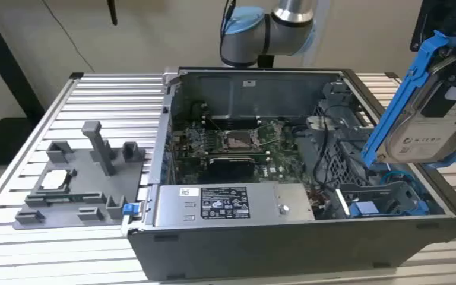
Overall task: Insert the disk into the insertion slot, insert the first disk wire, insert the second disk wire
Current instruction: 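Insert the disk into the insertion slot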
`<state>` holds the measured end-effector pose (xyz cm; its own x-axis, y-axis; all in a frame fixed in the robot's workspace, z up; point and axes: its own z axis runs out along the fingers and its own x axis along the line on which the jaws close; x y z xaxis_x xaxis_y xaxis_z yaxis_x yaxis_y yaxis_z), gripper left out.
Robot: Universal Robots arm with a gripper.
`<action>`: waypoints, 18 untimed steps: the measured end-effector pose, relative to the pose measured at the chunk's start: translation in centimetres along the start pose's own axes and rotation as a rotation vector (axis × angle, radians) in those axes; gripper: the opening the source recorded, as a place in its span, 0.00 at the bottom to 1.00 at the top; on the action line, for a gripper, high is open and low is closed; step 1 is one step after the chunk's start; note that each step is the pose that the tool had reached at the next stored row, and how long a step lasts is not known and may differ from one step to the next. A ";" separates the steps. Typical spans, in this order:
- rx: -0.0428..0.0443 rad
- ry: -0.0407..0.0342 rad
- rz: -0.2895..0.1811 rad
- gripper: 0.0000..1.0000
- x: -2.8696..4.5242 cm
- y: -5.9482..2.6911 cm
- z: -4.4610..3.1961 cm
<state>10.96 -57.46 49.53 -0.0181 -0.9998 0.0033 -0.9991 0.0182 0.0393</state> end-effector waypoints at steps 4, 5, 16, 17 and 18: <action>0.0000 0.0000 0.000 0.00 0.00 0.00 0.00; 0.0000 0.0000 0.000 0.00 0.00 0.00 0.00; 0.0000 0.0000 0.000 0.00 0.00 -0.02 0.51; 0.0000 -0.0001 0.000 0.00 0.00 -0.02 0.62; 0.0000 -0.0002 0.000 0.00 0.00 -0.03 0.71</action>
<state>10.96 -57.46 48.81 -0.0181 -0.9998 0.0031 -0.9991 0.0182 0.0393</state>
